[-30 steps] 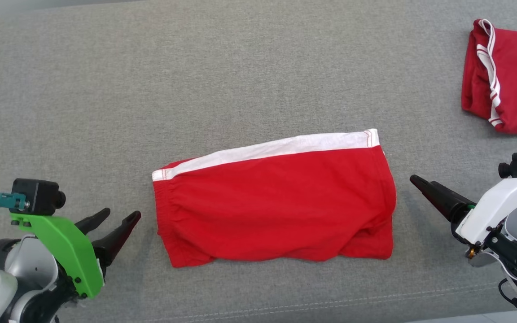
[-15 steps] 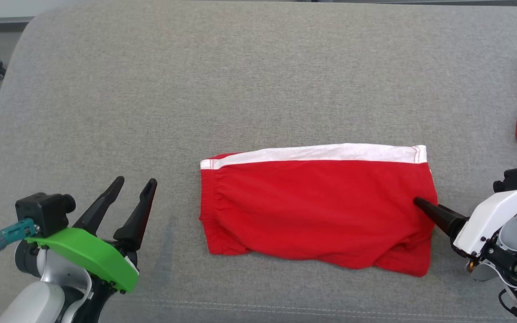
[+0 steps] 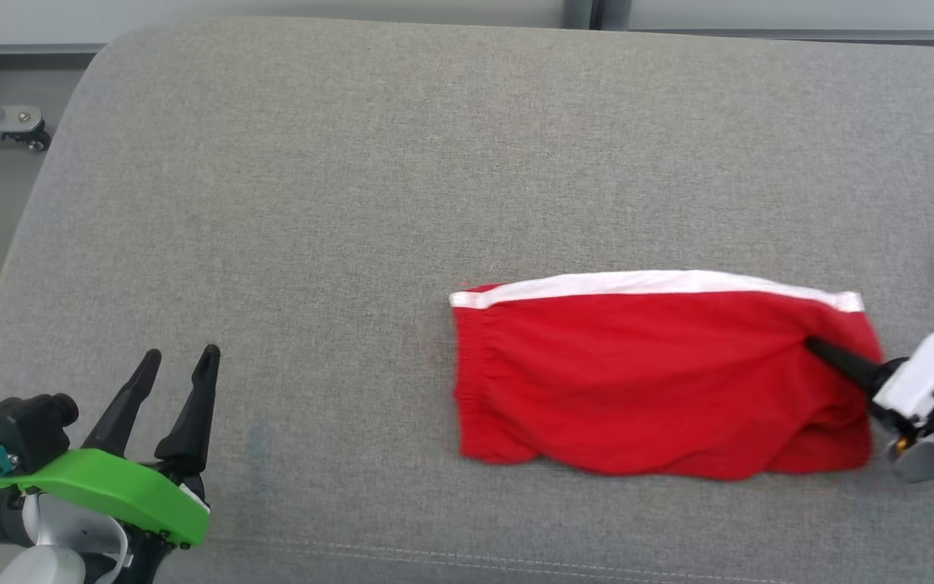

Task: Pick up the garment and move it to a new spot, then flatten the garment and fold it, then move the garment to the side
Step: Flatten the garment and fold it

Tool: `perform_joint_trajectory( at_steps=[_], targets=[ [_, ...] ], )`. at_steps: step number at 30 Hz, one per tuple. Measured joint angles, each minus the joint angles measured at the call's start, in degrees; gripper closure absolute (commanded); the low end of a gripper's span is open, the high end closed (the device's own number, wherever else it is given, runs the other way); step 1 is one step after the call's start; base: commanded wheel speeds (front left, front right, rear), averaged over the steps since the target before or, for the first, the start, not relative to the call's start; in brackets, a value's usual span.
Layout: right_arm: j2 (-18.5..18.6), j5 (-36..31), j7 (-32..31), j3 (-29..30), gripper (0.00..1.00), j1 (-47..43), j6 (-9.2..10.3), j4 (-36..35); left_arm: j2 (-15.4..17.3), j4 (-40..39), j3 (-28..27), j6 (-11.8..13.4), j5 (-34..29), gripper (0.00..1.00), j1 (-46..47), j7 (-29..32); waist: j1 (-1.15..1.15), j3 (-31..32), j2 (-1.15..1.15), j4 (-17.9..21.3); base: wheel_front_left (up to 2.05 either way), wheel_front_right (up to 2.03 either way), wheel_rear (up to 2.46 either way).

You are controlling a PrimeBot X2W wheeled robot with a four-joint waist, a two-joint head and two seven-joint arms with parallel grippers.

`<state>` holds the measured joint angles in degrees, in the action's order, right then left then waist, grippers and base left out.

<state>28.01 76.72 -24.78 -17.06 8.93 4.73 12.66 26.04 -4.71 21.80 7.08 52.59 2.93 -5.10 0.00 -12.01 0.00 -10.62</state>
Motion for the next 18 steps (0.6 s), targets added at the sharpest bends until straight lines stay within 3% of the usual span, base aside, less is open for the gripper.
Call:
perform_joint_trajectory(
  at_steps=[4, 8, 12, 18],
  targets=[
    [5.83, -0.01, 0.32, 4.87, 1.0, -0.02, 0.96, 0.15, -0.47, -0.23, -1.35, 0.0, 0.01, 0.0, -0.45, -0.52, 0.0, 0.38, 0.0, 1.0, 0.0, 0.0, 0.0],
    [7.71, 1.03, 0.1, 6.91, 1.0, -0.02, 0.98, -2.46, -1.0, -0.77, -1.54, 0.0, 0.01, 0.0, -1.94, -0.51, 0.0, 0.67, 0.0, 1.98, 0.0, 0.0, 0.0],
    [6.72, 1.24, -2.33, 3.79, 1.0, 0.4, -0.2, -8.79, -1.37, -1.57, -1.56, 0.0, 0.0, 0.0, -2.26, -0.48, 0.0, 0.65, 0.0, 2.89, 0.0, 0.0, 0.0],
    [0.66, 1.08, -4.87, -4.13, 1.0, 1.97, -1.89, -16.72, -1.56, -3.0, -0.62, 0.0, -0.45, 0.0, -2.27, 0.88, 0.0, 0.04, 0.0, 3.74, 0.0, 0.0, 0.0]
  ],
)
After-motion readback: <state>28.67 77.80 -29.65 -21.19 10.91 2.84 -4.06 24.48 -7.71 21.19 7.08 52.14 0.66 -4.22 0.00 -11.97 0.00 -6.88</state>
